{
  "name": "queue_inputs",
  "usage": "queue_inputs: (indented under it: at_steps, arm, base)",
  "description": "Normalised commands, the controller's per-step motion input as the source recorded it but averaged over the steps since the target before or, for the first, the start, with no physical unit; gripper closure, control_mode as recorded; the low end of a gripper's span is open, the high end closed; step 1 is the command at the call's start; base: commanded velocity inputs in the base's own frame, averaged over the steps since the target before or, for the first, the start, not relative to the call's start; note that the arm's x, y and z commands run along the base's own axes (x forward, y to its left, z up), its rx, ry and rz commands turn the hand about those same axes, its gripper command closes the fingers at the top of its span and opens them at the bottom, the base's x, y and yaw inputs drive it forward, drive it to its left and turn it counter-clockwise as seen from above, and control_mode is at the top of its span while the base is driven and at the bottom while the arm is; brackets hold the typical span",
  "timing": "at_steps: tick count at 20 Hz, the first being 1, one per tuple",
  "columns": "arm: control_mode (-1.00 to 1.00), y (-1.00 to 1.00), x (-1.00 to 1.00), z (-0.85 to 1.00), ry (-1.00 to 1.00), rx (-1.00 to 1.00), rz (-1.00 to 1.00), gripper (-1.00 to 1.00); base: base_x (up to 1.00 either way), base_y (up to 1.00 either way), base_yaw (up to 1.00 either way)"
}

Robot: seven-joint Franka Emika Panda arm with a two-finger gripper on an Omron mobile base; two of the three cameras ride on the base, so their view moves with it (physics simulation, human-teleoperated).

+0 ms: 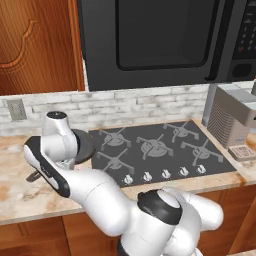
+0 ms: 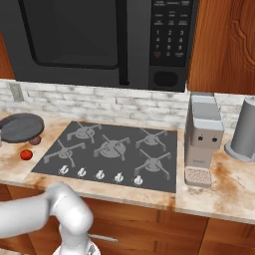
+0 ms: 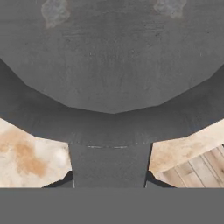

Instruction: Place the pan on the front left burner on the stove. Then place the tomato and the onion in the pan and turn on the front left burner.

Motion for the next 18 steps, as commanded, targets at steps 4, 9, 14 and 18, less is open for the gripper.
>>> queue_inputs:
  at_steps: [4, 9, 14, 18]
  arm:
    - [-1.0, -0.65, -0.27, 0.03, 0.0, 0.08, -0.09, 1.0]
    - [-1.0, -0.53, -0.02, 0.03, -0.02, 0.12, -0.03, 1.0]
    - [-1.0, -0.21, 0.03, 0.0, -0.01, 0.07, -0.01, 1.0]
    - [-1.0, -0.14, 0.19, 0.0, 0.0, 0.02, 0.0, 1.0]
  base:
    - [0.0, 0.0, 0.0]
    - [0.0, 0.0, 0.0]
    - [0.0, 0.0, 0.0]
    - [0.0, 0.0, 0.0]
